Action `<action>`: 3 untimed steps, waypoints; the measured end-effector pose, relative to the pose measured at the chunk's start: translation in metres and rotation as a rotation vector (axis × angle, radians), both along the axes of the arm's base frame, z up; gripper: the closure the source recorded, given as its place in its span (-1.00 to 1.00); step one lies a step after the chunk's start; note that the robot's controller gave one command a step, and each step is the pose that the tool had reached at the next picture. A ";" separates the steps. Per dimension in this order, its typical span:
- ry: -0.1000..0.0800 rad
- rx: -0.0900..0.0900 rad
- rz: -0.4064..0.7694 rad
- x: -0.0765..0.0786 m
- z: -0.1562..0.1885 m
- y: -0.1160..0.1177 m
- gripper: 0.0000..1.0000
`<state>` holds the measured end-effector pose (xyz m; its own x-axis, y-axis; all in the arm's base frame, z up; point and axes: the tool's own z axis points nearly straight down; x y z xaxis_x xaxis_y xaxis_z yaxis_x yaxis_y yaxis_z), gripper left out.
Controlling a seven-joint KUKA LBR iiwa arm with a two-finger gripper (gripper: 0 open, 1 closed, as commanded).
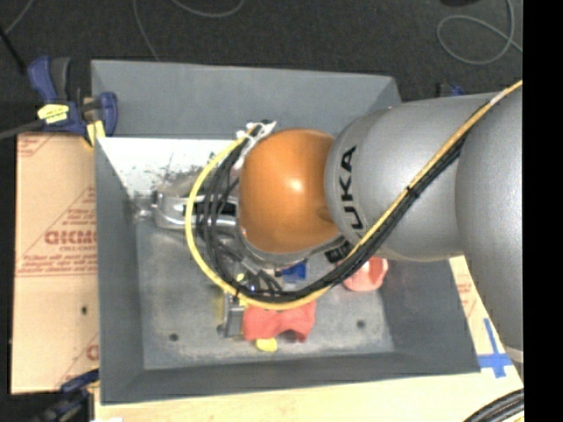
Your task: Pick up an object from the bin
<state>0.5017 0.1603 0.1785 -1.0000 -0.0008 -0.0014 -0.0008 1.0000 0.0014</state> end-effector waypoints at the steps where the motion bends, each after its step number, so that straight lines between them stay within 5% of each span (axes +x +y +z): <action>1: 0.004 0.000 -0.061 -0.005 0.002 -0.020 -1.00; 2: 0.000 -0.001 0.053 -0.012 -0.008 -0.047 -1.00; 3: 0.000 0.000 0.303 -0.022 -0.038 -0.070 -1.00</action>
Offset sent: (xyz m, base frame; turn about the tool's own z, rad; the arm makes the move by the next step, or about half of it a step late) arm -0.0174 -0.0674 -0.0157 -0.1610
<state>0.4797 0.0907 0.1404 -0.9542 -0.2991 -0.0018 -0.2991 0.9542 0.0010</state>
